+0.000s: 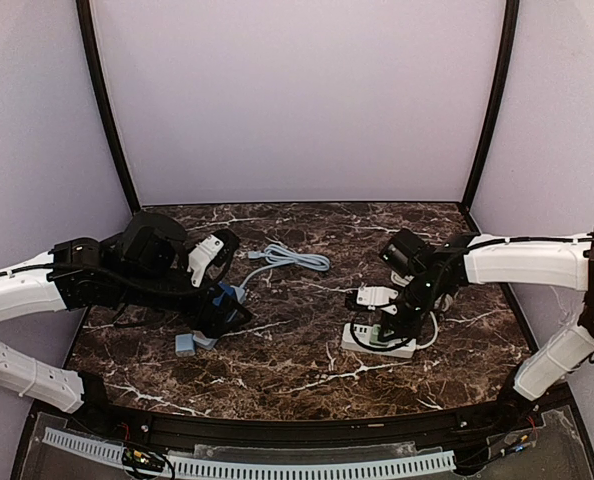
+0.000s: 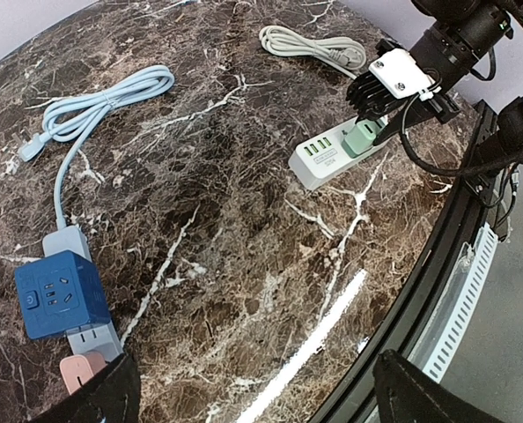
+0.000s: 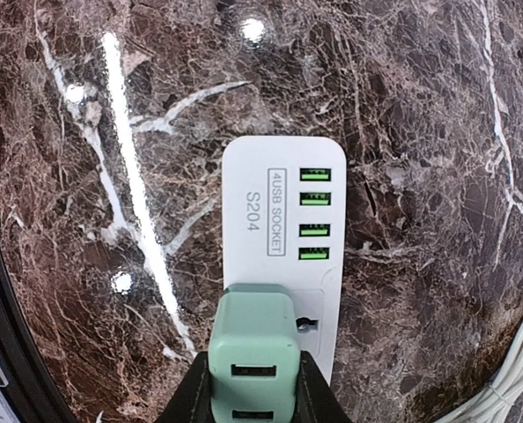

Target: Insert the plug

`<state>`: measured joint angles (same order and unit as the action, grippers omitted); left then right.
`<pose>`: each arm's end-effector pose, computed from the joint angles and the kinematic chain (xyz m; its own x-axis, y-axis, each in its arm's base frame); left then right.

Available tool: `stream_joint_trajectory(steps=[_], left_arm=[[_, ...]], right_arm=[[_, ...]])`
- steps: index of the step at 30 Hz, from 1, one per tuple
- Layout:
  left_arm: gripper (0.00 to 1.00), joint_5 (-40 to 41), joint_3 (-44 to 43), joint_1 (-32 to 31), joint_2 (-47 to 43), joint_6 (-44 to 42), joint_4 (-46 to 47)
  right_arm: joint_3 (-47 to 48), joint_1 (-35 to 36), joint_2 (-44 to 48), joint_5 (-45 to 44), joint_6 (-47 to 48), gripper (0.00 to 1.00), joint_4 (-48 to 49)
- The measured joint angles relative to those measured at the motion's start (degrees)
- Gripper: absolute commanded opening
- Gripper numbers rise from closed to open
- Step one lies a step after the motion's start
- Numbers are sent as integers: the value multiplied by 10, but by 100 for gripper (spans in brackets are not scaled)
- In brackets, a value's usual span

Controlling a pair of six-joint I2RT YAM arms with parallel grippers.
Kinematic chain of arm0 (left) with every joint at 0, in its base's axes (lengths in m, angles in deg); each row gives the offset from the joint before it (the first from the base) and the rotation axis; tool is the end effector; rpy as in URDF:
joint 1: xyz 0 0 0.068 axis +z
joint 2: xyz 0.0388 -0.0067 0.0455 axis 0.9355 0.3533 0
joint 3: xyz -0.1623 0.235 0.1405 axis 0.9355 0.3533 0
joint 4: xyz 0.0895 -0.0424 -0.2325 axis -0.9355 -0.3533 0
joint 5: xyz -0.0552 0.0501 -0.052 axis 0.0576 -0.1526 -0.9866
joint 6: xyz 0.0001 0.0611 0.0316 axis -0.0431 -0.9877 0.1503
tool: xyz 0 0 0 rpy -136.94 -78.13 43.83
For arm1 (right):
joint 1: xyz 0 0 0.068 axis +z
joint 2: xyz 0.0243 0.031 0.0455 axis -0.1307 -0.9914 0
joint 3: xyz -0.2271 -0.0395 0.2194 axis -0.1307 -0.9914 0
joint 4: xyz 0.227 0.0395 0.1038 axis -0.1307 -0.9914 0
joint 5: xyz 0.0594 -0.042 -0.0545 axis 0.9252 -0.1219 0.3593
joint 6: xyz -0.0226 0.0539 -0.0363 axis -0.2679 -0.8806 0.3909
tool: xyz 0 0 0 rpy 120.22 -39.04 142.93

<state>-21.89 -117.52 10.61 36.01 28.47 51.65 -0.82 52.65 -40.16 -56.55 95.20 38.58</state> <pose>0.1160 -0.1889 0.3475 -0.5450 0.3458 -0.7638 0.7213 0.6578 -0.2168 0.1836 0.1964 0.2350 -0.2276 -0.9090 -0.3492 -0.9668 0.2537 -0.0302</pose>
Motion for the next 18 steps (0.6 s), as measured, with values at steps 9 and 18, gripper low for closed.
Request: stream_joint_trajectory(steps=[9,18], left_arm=[[92,0,0,0,2,-1,3],[92,5,-3,0,9,8,3]], right_arm=[[35,0,-39,5,-10,0,-9],[28,0,-43,7,-15,0,-1]])
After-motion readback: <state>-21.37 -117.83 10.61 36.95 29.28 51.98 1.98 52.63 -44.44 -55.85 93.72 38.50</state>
